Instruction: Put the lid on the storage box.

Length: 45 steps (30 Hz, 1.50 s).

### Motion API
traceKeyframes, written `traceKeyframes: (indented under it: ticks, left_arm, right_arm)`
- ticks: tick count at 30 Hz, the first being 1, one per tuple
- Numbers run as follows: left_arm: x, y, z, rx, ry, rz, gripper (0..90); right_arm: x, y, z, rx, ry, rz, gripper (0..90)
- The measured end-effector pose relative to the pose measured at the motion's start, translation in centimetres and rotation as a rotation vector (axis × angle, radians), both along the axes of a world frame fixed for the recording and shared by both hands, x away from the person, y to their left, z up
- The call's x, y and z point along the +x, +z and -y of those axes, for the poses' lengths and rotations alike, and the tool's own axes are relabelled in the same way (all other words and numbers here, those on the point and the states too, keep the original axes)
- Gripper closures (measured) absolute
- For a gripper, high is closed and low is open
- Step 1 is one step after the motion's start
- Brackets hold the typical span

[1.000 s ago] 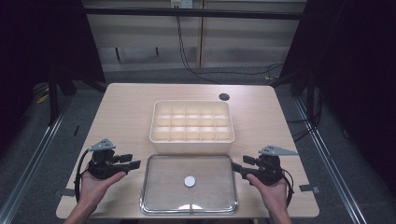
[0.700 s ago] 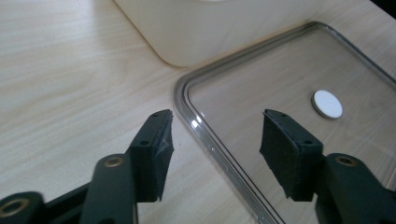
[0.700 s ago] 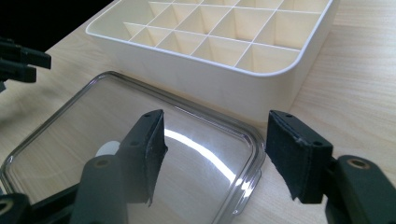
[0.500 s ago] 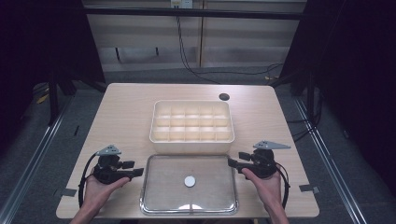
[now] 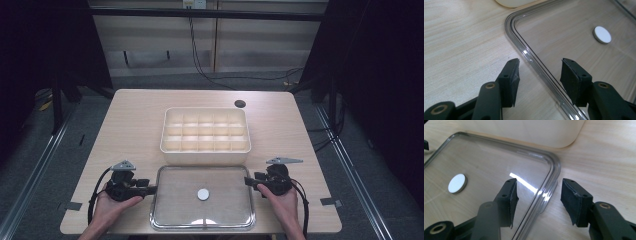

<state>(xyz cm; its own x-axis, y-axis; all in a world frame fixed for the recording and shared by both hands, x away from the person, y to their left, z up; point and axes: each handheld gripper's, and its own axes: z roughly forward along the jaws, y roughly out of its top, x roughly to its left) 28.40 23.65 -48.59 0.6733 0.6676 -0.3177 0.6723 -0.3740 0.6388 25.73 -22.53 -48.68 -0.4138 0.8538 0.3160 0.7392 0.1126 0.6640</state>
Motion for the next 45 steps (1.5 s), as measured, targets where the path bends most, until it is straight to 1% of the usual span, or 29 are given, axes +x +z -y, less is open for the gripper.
traceKeyframes:
  ticks: [1,2,3,4,5,6,9,10,12,14,17,19,20,24,26,28,29,30,31,32,33,34,36,38,41,42,43,44,45]
  left_arm:
    - [0.0,-0.1,0.1,-0.001,-0.005,0.000,49.0]
    - [0.0,-0.1,0.1,-0.003,-0.010,-0.008,48.9]
    - [0.0,-0.2,0.3,-0.003,-0.002,-0.006,48.9]
    - [0.0,-0.3,0.5,0.018,-0.013,-0.004,48.7]
    - [0.0,-0.3,0.5,0.018,-0.013,-0.004,48.6]
    - [0.0,-0.5,0.7,0.029,-0.013,-0.002,48.6]
    - [0.1,-0.5,0.7,0.028,-0.019,-0.010,49.1]
    - [0.1,-0.6,0.8,0.025,-0.013,-0.010,49.8]
    - [0.1,-0.6,0.9,0.032,-0.022,-0.004,50.6]
    - [0.1,-0.7,1.0,0.027,-0.023,-0.007,51.0]
    - [0.0,-0.7,1.0,0.032,-0.037,-0.005,53.9]
    - [-0.1,-0.7,1.1,0.032,-0.048,-0.007,54.9]
    - [-0.1,-0.6,1.2,0.030,-0.059,-0.014,55.9]
    - [-0.2,-0.7,1.3,0.031,-0.054,-0.010,57.5]
    - [-0.3,-0.6,1.3,0.042,-0.052,0.001,58.8]
    - [-0.4,-0.6,1.4,0.053,-0.057,0.004,59.3]
    - [-0.4,-0.6,1.4,0.059,-0.058,0.008,59.3]
    - [-0.4,-0.5,1.5,0.062,-0.059,0.009,59.3]
    - [-0.4,-0.5,1.5,0.063,-0.062,0.006,59.4]
    - [-0.4,-0.5,1.4,0.066,-0.064,0.006,59.5]
    - [-0.4,-0.5,1.4,0.066,-0.064,0.006,59.5]
    - [-0.4,-0.6,1.5,0.062,-0.060,0.012,59.5]
    - [-0.4,-0.5,1.4,0.063,-0.063,0.003,59.5]
    - [-0.4,-0.5,1.5,0.066,-0.061,0.011,59.4]
    - [-0.3,-0.5,1.4,0.058,-0.061,0.001,59.5]
    - [-0.4,-0.6,1.4,0.058,-0.058,0.011,60.2]
    - [-0.4,-0.6,1.4,0.058,-0.058,0.011,60.1]
    - [-0.4,-0.6,1.5,0.056,-0.053,0.011,60.2]
    - [-0.4,-0.6,1.5,0.056,-0.053,0.011,60.2]
  right_arm:
    - [0.0,0.0,0.0,0.000,0.000,0.000,47.2]
    - [0.1,-0.3,-0.3,-0.015,0.001,-0.014,47.1]
    - [0.1,-0.3,-0.3,-0.015,0.001,-0.014,47.1]
    - [0.2,-0.5,-0.4,-0.014,-0.002,-0.019,47.2]
    - [0.2,-0.5,-0.4,-0.014,-0.002,-0.019,47.2]
    - [0.2,-0.6,-0.5,-0.025,-0.004,-0.015,47.1]
    - [0.2,-0.7,-0.4,-0.029,-0.005,-0.011,46.5]
    - [0.1,-0.8,-0.4,-0.032,-0.011,-0.013,46.5]
    - [0.1,-0.8,-0.3,-0.043,-0.009,-0.007,46.5]
    - [0.0,-0.9,-0.3,-0.048,-0.006,-0.010,46.7]
    - [0.0,-1.1,-0.4,-0.045,-0.007,-0.011,47.4]
    - [0.0,-1.2,-0.6,-0.021,-0.010,-0.004,47.9]
    - [-0.1,-1.4,-0.9,0.010,-0.013,0.002,48.7]
    - [-0.3,-1.5,-1.2,0.016,-0.029,0.005,49.8]
    - [-0.3,-1.5,-1.1,0.041,-0.043,-0.011,49.9]
    - [-0.3,-1.7,-0.7,0.103,-0.069,-0.035,50.7]
    - [-0.2,-1.9,-0.2,0.155,-0.094,-0.056,53.6]
    - [-0.2,-1.9,-0.2,0.155,-0.094,-0.056,53.6]
    - [-0.2,-2.0,0.0,0.189,-0.109,-0.072,54.7]
    - [-0.2,-2.2,0.4,0.237,-0.123,-0.093,55.9]
    - [-0.2,-2.2,0.4,0.237,-0.123,-0.093,55.9]
    - [-0.2,-2.2,0.5,0.252,-0.125,-0.104,56.3]
    - [-0.2,-2.3,0.6,0.270,-0.126,-0.112,56.4]
    - [-0.1,-2.3,0.8,0.285,-0.123,-0.120,56.3]
    - [-0.1,-2.3,0.9,0.289,-0.112,-0.126,56.3]
    - [-0.1,-2.5,1.0,0.328,-0.084,-0.146,60.5]
    - [-0.1,-2.5,1.0,0.328,-0.084,-0.146,60.5]
    - [-0.1,-2.6,0.8,0.379,-0.059,-0.154,64.0]
    - [-0.1,-2.6,0.8,0.379,-0.059,-0.154,64.0]
